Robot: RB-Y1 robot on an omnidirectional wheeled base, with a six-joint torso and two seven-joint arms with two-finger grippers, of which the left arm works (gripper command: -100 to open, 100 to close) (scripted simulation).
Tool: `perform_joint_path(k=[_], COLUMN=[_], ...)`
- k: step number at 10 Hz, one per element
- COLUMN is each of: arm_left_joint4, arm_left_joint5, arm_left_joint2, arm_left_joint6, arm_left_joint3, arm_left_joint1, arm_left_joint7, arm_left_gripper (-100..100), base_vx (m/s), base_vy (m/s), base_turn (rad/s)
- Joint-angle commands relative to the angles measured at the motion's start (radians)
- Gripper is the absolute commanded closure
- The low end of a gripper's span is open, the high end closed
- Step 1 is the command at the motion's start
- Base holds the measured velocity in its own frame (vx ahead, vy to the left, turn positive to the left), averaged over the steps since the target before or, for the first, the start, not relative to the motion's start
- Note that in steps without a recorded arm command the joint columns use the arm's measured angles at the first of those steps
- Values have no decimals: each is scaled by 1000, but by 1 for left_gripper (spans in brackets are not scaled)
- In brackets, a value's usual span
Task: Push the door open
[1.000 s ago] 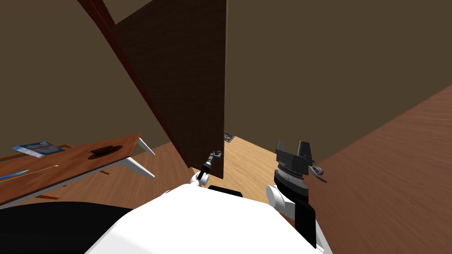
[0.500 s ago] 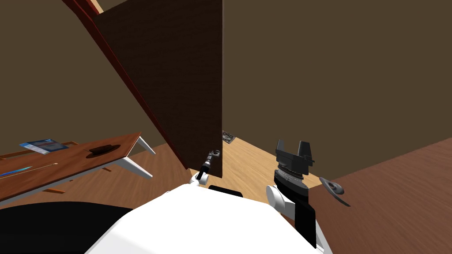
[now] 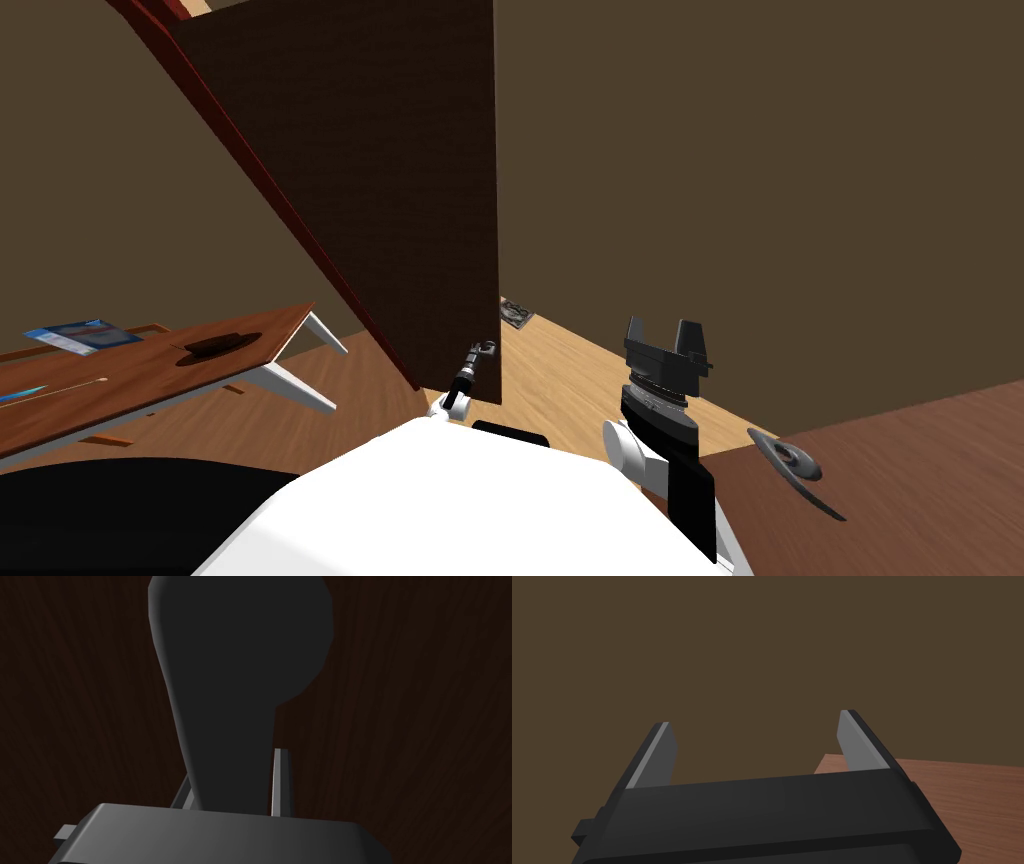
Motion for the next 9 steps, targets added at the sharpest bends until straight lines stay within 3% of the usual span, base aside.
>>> perform_joint_path(k=[1, 9], arm_left_joint4=[4, 8], arm_left_joint5=[8, 59], arm_left_joint2=[8, 33], arm_left_joint6=[-7, -10], arm_left_joint3=[15, 106], arm_left_joint1=[-12, -10], arm_left_joint7=[-6, -37], arm_left_gripper=[100, 100], base_vx=[202, 195], base_vy=[-50, -87], base_turn=[27, 64])
